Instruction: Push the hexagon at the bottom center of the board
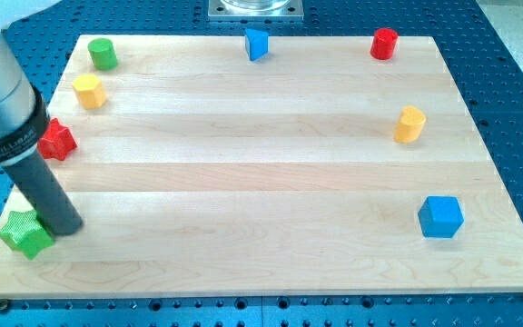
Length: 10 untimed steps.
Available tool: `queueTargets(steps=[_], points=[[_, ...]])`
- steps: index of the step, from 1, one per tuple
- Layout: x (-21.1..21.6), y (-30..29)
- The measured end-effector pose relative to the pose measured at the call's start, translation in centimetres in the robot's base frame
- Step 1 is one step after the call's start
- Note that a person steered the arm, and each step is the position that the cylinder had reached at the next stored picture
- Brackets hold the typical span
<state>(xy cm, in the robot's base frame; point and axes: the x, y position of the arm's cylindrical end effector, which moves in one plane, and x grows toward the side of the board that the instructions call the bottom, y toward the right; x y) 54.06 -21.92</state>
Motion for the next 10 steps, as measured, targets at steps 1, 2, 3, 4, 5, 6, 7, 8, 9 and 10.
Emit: queueTargets(steps=[1, 2, 3, 4, 5, 6, 7, 8, 9, 10], points=[[-5.1, -1.5], [-7.1, -8.4], [-11.2, -8.4], [-19.1, -7.6], [-22.8, -5.3], [-18.3, 1.2], [-8.9, 5.2], [-10.8, 7.6], [-9.0, 13.1], [-2.0, 15.0]])
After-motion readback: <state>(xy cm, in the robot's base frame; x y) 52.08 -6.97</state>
